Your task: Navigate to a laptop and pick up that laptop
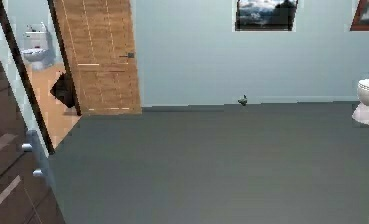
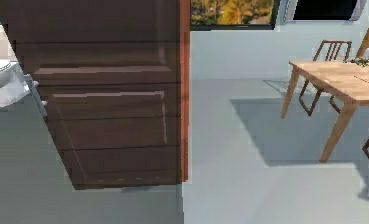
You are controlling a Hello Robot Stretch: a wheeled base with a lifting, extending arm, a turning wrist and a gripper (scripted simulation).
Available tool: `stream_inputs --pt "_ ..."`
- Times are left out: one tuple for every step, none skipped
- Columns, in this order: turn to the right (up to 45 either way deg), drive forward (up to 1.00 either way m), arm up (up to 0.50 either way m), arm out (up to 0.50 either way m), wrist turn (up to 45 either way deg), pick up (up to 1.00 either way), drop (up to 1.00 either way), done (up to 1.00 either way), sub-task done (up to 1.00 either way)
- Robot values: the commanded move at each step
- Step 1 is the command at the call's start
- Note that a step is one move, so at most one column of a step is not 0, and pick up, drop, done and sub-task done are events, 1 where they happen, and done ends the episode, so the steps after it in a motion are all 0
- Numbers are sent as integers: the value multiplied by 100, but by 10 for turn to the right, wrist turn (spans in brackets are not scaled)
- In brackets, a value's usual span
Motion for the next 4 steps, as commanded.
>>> stream_inputs --pt "30 0 0 0 0 0 0 0 0" --pt "0 100 0 0 0 0 0 0 0" --pt "-120 0 0 0 0 0 0 0 0" --pt "0 5 0 0 0 0 0 0 0"
